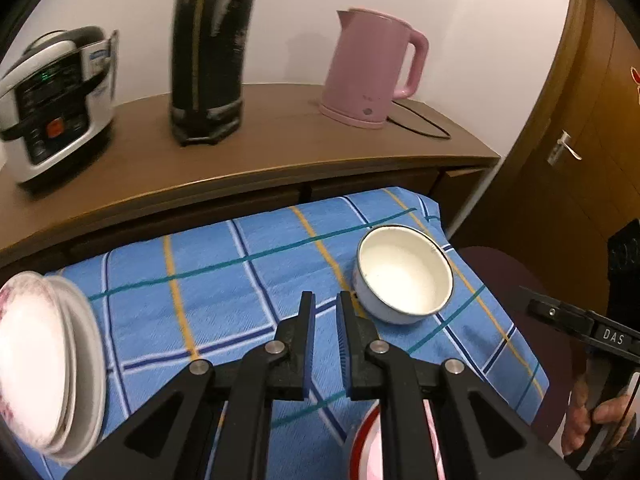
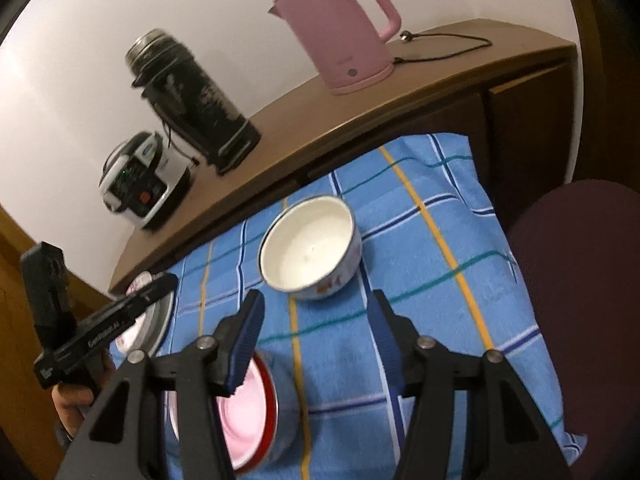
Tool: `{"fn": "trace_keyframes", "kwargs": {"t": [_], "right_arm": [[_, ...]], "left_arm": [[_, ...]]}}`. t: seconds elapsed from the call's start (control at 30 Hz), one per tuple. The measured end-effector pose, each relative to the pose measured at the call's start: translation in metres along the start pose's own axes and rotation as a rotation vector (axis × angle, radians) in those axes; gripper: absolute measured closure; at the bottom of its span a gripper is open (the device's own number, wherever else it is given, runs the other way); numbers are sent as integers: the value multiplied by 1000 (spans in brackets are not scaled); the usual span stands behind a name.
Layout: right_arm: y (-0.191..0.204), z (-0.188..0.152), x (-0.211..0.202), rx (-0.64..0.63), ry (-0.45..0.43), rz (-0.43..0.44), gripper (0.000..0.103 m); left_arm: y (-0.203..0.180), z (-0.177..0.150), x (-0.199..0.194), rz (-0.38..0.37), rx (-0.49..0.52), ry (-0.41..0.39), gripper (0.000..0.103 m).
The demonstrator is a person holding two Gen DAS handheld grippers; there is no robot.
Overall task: Organize plates and bowls
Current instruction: 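Move the left tool to the white enamel bowl and grip its rim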
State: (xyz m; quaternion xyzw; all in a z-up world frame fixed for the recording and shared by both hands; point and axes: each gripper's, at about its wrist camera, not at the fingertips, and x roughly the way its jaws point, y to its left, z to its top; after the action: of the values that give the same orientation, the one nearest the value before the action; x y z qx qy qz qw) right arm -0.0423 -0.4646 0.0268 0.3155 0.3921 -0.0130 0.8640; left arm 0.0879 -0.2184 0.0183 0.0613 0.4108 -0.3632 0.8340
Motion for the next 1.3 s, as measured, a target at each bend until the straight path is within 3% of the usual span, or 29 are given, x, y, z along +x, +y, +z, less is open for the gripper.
{"fn": "trace_keyframes", "kwargs": {"t": [0.2, 0.6, 0.83, 1.17, 1.3], "right_arm": [[-1, 13, 17, -16, -23, -23, 48], [-6, 21, 47, 2, -2, -51, 48], [-11, 23, 60, 9, 22, -64, 54], [-12, 22, 74, 2, 57, -72, 62], [-11, 22, 80, 2, 77, -74, 65]], "left_arm": [[-4, 16, 24, -71, 12, 44, 87], [-13, 32, 60, -126, 29, 93, 86], [-23, 36, 77, -171, 61, 129, 86], [-28, 33, 97, -203, 84, 182, 86], [-28, 34, 98, -180, 103, 183, 86]]}}
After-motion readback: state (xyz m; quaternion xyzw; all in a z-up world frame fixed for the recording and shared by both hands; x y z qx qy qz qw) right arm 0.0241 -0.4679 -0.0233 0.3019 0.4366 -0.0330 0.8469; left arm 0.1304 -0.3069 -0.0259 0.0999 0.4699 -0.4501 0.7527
